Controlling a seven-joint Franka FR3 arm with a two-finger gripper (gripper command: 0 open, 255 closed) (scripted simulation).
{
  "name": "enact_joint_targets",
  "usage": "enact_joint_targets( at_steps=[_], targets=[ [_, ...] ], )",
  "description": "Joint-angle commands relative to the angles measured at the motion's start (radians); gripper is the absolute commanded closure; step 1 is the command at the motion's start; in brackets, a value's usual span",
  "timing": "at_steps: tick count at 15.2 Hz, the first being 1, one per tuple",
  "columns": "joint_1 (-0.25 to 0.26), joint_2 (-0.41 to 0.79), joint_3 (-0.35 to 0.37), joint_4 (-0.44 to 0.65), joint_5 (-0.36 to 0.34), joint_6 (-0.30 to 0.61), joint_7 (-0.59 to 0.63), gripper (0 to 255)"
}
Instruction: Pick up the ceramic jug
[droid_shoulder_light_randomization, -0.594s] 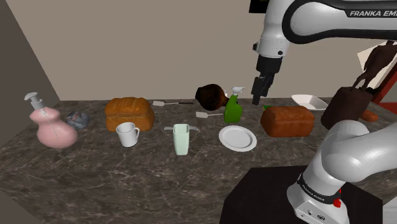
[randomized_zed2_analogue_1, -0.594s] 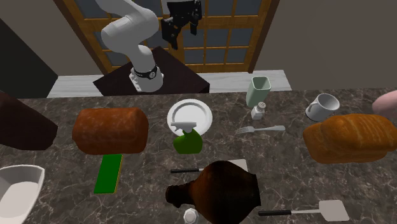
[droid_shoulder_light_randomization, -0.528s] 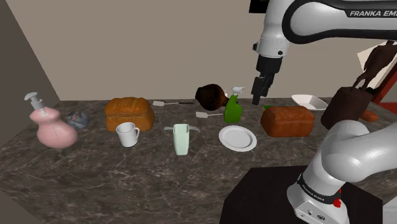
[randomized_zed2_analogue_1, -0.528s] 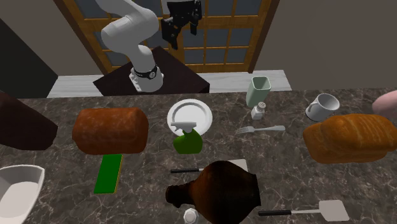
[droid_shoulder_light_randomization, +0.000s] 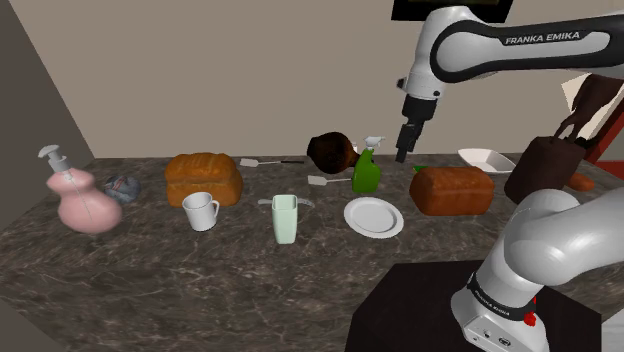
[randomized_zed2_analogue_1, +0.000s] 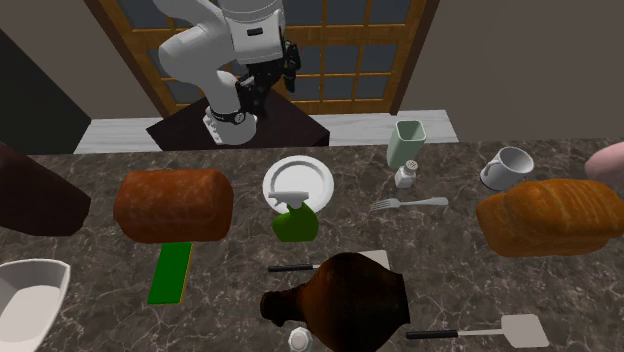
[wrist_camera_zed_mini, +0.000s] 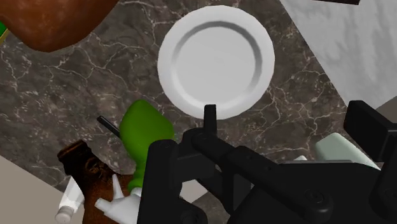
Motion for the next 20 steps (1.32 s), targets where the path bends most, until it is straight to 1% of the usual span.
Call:
enact_joint_targets(
  at_steps=[1, 6, 9, 11, 15, 18, 20],
  targets=[
    [-0.007, 0.036, -0.05, -0.015, -0.015, 0.059, -0.07, 0],
    [-0.009, 0.17, -0.172, 0.005, -0.025, 0.186, -0.241, 0],
    [0.001, 0.27, -0.246, 0.038, -0.007, 0.255, -0.351, 0],
    [0.012, 0.343, -0.294, 0.069, 0.019, 0.295, -0.429, 0],
    [0.04, 0.507, -0.385, 0.153, 0.107, 0.355, -0.601, 0],
    [0.052, 0.644, -0.438, 0.236, 0.207, 0.376, -0.743, 0],
    [0.049, 0.741, -0.461, 0.3, 0.286, 0.376, -0.84, 0]
  ],
)
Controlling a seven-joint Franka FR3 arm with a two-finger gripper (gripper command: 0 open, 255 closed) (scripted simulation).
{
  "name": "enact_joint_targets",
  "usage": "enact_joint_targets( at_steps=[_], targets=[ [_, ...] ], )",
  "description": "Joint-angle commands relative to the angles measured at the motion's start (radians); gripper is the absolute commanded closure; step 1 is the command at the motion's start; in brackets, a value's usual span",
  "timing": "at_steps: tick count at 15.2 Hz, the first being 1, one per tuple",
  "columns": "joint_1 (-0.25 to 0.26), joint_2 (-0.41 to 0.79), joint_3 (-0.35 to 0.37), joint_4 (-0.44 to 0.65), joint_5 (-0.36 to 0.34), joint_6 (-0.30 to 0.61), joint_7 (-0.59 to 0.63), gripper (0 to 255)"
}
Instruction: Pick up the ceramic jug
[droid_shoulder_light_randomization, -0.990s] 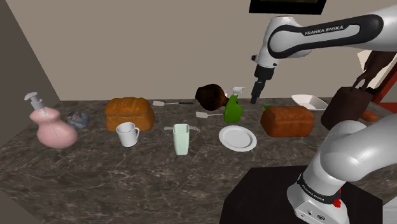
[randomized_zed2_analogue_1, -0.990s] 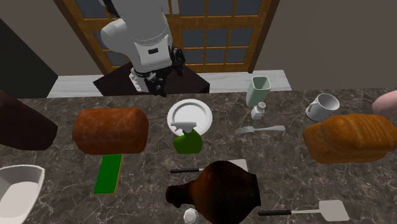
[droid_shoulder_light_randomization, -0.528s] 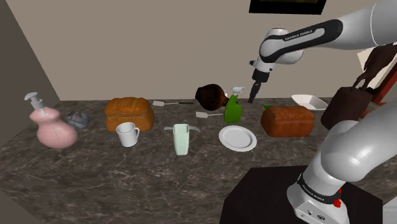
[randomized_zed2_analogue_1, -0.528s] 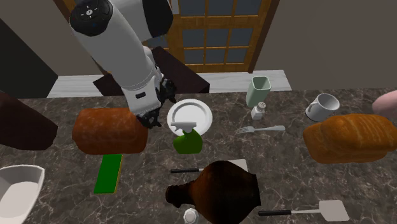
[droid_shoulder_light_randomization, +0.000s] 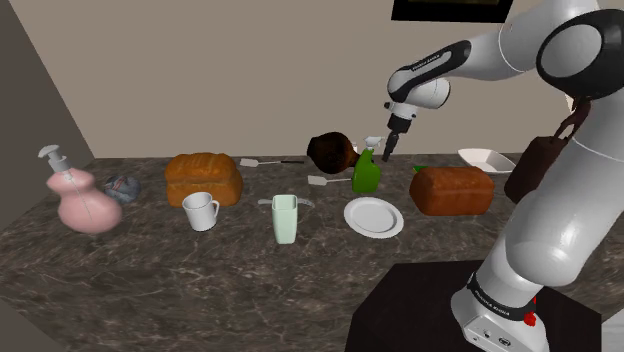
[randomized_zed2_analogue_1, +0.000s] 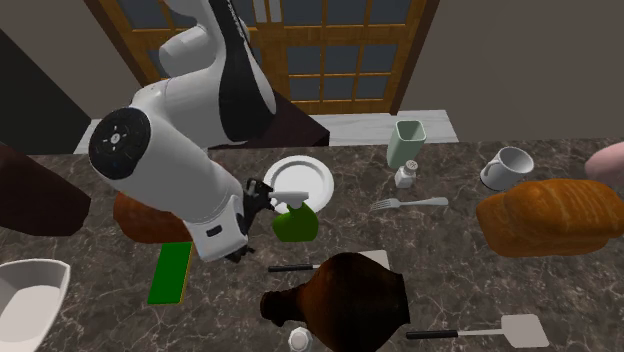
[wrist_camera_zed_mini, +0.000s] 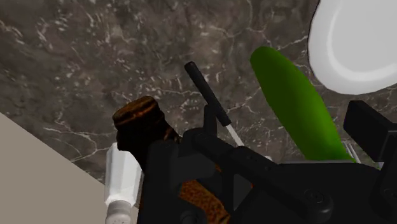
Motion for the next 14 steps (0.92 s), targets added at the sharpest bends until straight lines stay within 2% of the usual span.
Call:
enact_joint_targets(
  at_steps=[1, 5, 9, 11, 14],
  targets=[
    [-0.008, 0.096, -0.017, 0.064, 0.081, -0.003, -0.099, 0],
    [-0.068, 0.291, -0.007, 0.221, 0.228, -0.041, -0.263, 0],
    [-0.154, 0.476, 0.034, 0.404, 0.338, -0.098, -0.375, 0],
    [-0.188, 0.54, 0.053, 0.475, 0.366, -0.121, -0.403, 0],
    [-0.194, 0.562, 0.062, 0.468, 0.382, -0.096, -0.42, 0]
  ],
)
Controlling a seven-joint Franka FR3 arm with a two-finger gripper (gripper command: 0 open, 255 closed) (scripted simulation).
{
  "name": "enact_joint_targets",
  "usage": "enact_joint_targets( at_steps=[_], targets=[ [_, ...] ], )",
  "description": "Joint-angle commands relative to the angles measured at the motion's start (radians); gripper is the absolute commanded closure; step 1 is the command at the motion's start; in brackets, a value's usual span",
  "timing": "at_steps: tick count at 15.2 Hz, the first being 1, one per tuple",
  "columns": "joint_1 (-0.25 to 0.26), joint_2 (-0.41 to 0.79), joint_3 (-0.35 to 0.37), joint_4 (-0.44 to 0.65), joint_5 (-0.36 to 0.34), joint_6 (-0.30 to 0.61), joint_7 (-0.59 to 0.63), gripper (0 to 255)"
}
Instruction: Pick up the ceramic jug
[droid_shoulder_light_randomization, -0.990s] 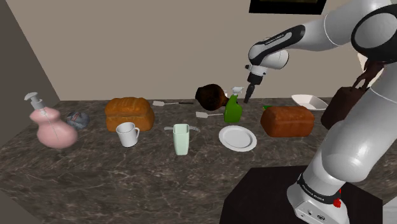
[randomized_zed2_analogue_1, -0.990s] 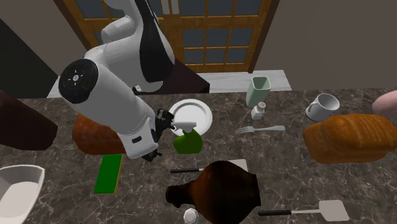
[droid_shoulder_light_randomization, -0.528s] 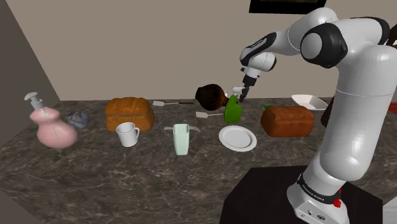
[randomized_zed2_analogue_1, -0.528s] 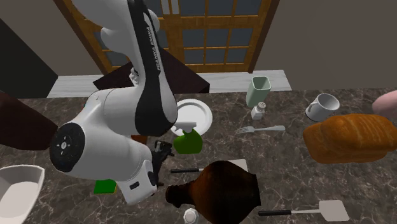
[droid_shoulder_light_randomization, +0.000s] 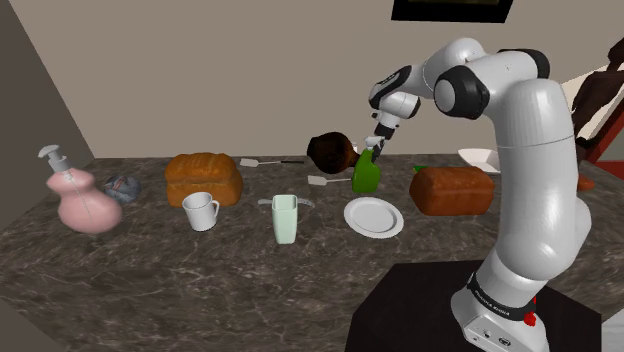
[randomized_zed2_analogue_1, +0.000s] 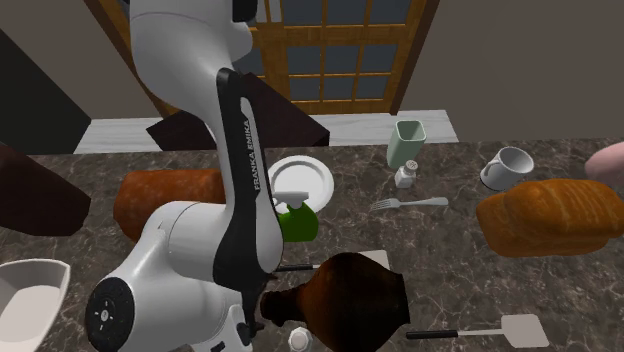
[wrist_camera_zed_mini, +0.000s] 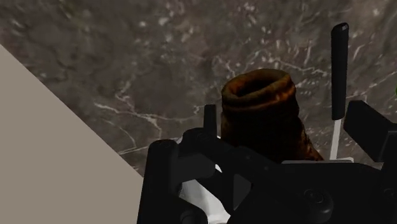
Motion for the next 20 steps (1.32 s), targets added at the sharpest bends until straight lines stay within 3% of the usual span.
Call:
enact_joint_targets(
  at_steps=[1, 6, 7, 20],
  targets=[
    [-0.005, 0.019, 0.008, -0.001, 0.013, 0.016, -0.013, 0],
    [-0.012, 0.048, 0.019, -0.006, 0.034, 0.043, -0.033, 0],
    [-0.011, 0.047, 0.019, -0.008, 0.034, 0.044, -0.032, 255],
    [-0.004, 0.015, 0.006, 0.0, 0.011, 0.012, -0.011, 255]
  ],
)
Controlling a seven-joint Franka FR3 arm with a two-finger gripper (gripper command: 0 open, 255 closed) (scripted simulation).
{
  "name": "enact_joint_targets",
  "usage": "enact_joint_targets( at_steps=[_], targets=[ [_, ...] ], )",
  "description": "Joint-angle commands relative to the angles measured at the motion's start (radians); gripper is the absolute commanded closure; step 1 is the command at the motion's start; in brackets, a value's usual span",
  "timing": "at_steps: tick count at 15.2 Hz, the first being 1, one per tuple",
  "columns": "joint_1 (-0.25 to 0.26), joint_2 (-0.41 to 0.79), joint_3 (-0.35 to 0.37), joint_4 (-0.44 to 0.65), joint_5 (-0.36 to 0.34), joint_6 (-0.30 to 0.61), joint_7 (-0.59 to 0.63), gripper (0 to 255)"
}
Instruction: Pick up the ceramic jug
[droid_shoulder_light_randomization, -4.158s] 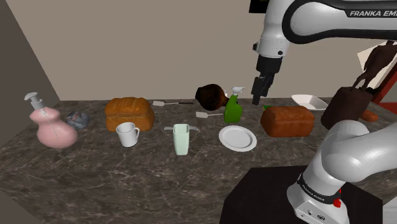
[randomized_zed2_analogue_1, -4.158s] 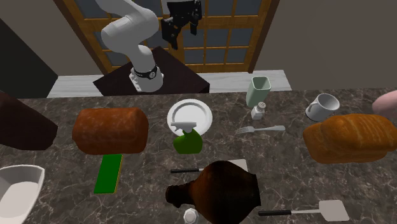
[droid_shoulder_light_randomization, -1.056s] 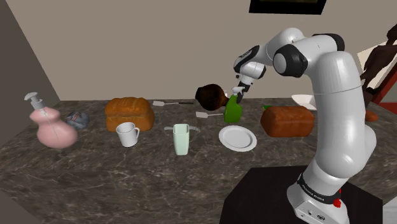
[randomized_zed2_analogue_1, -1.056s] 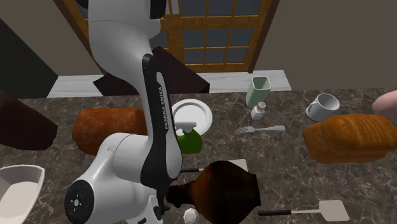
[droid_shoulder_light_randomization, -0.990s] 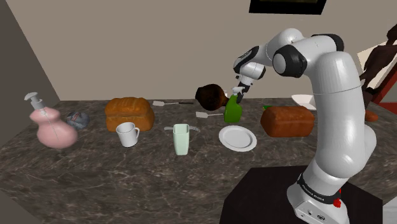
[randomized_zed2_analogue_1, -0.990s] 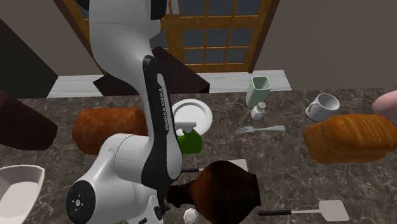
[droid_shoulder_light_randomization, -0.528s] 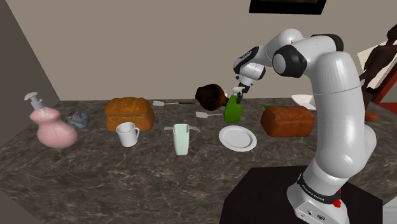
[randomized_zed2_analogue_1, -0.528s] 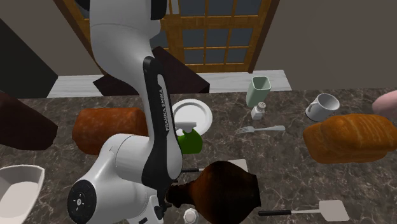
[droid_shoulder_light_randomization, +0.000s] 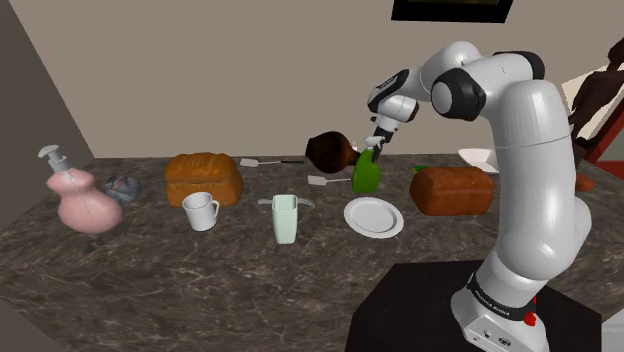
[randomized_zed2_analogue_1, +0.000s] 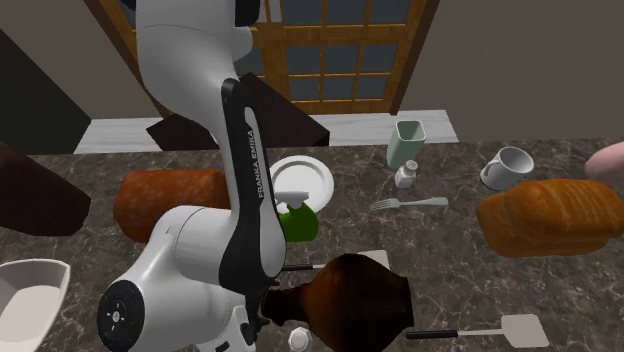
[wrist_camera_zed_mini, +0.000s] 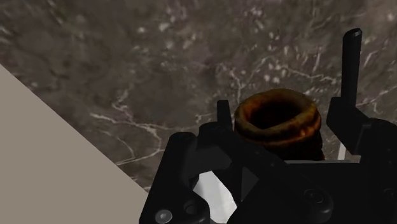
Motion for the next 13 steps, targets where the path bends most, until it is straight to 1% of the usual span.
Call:
enact_joint_targets(
  at_steps=[1, 11, 13],
  targets=[
    [0.002, -0.015, -0.007, 0.006, -0.012, -0.018, 0.011, 255],
    [0.016, -0.085, -0.032, 0.04, -0.065, -0.102, 0.066, 255],
    [0.016, -0.086, -0.033, 0.04, -0.065, -0.103, 0.067, 255]
  ],
)
